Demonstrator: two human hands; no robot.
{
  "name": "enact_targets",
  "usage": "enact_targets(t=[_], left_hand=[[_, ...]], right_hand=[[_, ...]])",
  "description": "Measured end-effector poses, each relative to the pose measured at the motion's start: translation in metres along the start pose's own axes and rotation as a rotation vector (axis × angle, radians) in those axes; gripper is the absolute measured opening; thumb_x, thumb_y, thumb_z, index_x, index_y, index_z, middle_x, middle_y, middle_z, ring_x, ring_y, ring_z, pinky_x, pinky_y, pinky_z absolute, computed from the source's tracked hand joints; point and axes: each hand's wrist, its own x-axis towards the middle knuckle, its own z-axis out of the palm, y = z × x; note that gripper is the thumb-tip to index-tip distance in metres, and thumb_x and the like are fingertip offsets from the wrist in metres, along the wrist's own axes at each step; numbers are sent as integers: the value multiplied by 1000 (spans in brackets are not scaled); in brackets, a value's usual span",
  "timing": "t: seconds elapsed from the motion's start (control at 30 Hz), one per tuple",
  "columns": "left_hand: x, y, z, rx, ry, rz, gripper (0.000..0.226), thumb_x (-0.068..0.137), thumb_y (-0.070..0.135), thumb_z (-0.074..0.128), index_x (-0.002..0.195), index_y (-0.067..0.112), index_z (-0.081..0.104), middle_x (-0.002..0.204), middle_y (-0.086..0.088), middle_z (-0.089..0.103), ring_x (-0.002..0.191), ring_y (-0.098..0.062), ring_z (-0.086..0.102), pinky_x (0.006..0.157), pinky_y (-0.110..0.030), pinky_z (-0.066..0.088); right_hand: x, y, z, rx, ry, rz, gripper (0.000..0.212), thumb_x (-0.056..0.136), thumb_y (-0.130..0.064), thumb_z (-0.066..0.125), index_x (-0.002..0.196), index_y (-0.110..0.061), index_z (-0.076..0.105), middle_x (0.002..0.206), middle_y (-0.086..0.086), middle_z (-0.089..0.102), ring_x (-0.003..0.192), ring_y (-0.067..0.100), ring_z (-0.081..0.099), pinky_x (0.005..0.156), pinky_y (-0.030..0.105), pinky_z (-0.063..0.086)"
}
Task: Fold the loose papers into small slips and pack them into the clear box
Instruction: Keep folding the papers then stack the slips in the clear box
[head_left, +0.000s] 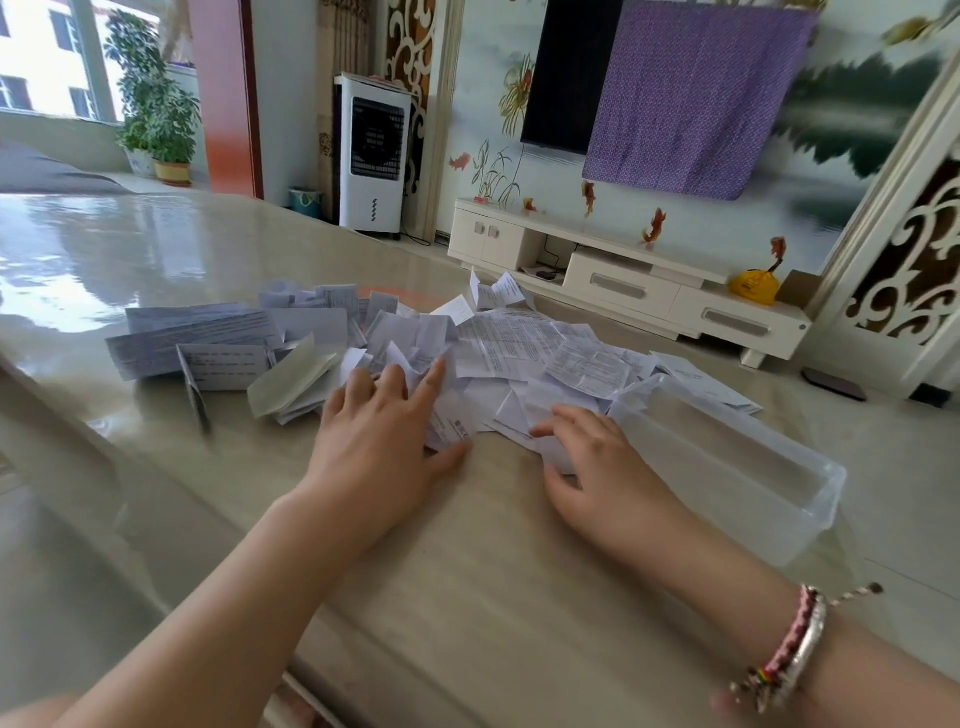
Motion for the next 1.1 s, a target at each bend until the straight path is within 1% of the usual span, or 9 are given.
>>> enact_targets(t=[0.07, 0.17, 0.33, 0.47, 0.57, 0.7, 0.87, 1.0, 1.1], left_hand=[[2, 1, -3, 39, 24, -74, 81, 86, 72, 35, 152, 30, 11, 138, -2, 32, 130, -30, 24, 107, -39, 22], [2, 3, -5, 94, 54, -164, 76, 84, 74, 36, 139, 22, 34, 134, -5, 31, 127, -31, 26, 105, -39, 24], [-1, 3, -5, 70, 5, -237, 67, 84, 76, 32, 108, 17, 53, 130, -5, 29, 121, -29, 27, 102, -38, 24], [-5, 0, -1, 21, -31, -245, 72, 83, 77, 32, 115, 16, 53, 133, -2, 25, 124, -30, 23, 105, -40, 22], [-7, -2, 1, -31, -23, -186, 69, 84, 74, 37, 126, 21, 49, 153, 2, 13, 135, -27, 11, 111, -42, 11], [-12, 1, 5, -94, -7, -116, 69, 85, 71, 41, 140, 29, 37, 157, 10, 19, 143, -18, 1, 113, -41, 0], [-13, 6, 2, -117, -1, -102, 77, 79, 75, 45, 143, 33, 32, 156, 13, 20, 144, -18, -3, 117, -43, 1], [-15, 14, 3, -169, 52, -62, 79, 77, 78, 41, 142, 34, 35, 150, 17, 29, 141, -16, 6, 116, -40, 8], [-15, 15, 1, -214, 168, -37, 55, 90, 59, 44, 136, 30, 44, 139, 12, 48, 132, -18, 30, 105, -33, 18]], right_hand=[[4, 0, 1, 16, -38, 41, 41, 97, -27, 44, 138, -23, 42, 149, -5, 33, 140, 10, 21, 109, 21, 19], [6, 0, 3, 4, -96, 88, 46, 98, -34, 43, 141, -23, 34, 149, -2, 36, 139, 13, 26, 111, 26, 24], [2, 0, 5, 43, -65, 91, 45, 97, -35, 45, 140, -29, 35, 131, 0, 53, 123, 15, 45, 97, 28, 38], [-2, 4, 7, 110, 15, 54, 38, 91, -34, 57, 129, -28, 51, 122, -7, 58, 120, 10, 49, 103, 28, 37], [-4, 7, 7, 191, 67, 9, 32, 87, -32, 65, 117, -28, 58, 114, -11, 59, 114, 4, 52, 99, 20, 38], [-3, 11, 6, 240, 83, -30, 34, 84, -32, 70, 115, -29, 58, 114, -13, 56, 111, -1, 52, 92, 9, 36], [-4, 12, 9, 230, -1, -20, 45, 89, -39, 61, 131, -30, 47, 133, -16, 50, 124, 3, 46, 105, 23, 35], [-4, 10, 8, 183, 45, -51, 43, 87, -37, 65, 127, -28, 50, 122, -10, 61, 117, 5, 52, 106, 31, 37], [-5, 10, 7, 142, 87, -91, 38, 86, -35, 68, 120, -28, 54, 109, -12, 65, 106, 6, 55, 102, 28, 37]])
